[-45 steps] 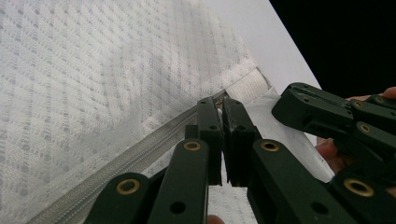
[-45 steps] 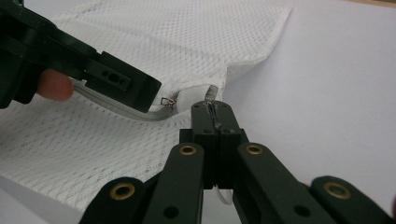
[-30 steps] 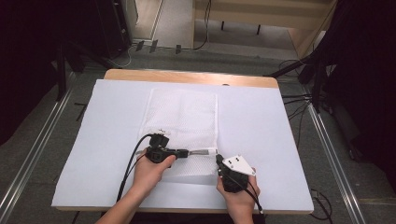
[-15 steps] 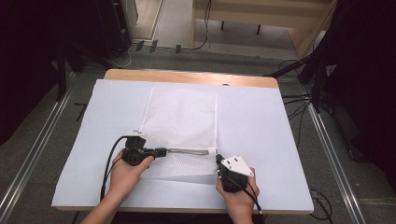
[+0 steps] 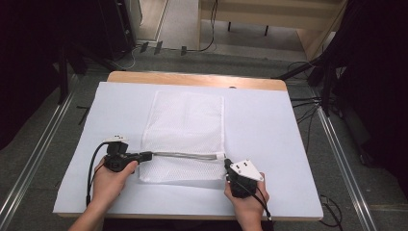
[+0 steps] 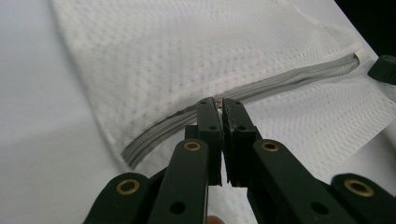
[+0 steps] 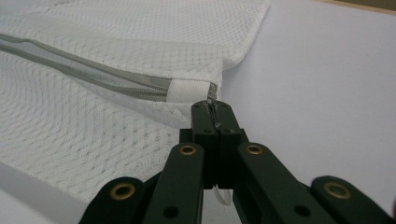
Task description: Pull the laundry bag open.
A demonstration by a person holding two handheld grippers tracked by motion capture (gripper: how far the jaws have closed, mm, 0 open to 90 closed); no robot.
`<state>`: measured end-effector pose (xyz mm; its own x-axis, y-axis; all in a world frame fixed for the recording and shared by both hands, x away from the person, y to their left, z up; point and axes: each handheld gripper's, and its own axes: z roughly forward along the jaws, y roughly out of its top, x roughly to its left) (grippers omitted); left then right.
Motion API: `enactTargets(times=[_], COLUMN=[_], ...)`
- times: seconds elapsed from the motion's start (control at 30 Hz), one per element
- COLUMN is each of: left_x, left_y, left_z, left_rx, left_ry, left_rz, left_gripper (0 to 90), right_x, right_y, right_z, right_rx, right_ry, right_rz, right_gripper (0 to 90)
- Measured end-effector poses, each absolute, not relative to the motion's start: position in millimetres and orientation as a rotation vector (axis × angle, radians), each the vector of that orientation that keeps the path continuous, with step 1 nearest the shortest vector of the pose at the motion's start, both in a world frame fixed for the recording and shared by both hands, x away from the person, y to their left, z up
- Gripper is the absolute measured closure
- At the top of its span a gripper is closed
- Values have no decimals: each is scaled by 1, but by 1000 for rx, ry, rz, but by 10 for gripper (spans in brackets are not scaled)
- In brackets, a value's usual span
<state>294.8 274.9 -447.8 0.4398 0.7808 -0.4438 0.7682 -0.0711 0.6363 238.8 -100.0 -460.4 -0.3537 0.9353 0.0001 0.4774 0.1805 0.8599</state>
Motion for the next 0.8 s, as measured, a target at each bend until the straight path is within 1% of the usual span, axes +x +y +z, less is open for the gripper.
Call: enactTargets(times=[0.43, 0.57, 0.67, 0.73, 0.8], left_x=[288, 284, 281, 278, 276], left_y=[306, 307, 307, 310, 312], left_z=[-452, -452, -452, -451, -450], left_rx=[1757, 1768, 1767, 1757, 1744], left_ry=[1348, 1334, 1325, 1314, 1295], left_rz=[36, 66, 120, 141, 146], left_gripper=[882, 881, 876, 841, 750], right_x=[240, 238, 239, 237, 237], right_y=[-102, -101, -100, -100, -100], right_z=[-462, -461, -463, -464, -463], right_rx=[1326, 1311, 1299, 1283, 1269], right_ry=[1917, 1920, 1948, 1959, 1976], right_rz=[1084, 1095, 1128, 1148, 1190], right_gripper=[900, 900, 900, 900, 894])
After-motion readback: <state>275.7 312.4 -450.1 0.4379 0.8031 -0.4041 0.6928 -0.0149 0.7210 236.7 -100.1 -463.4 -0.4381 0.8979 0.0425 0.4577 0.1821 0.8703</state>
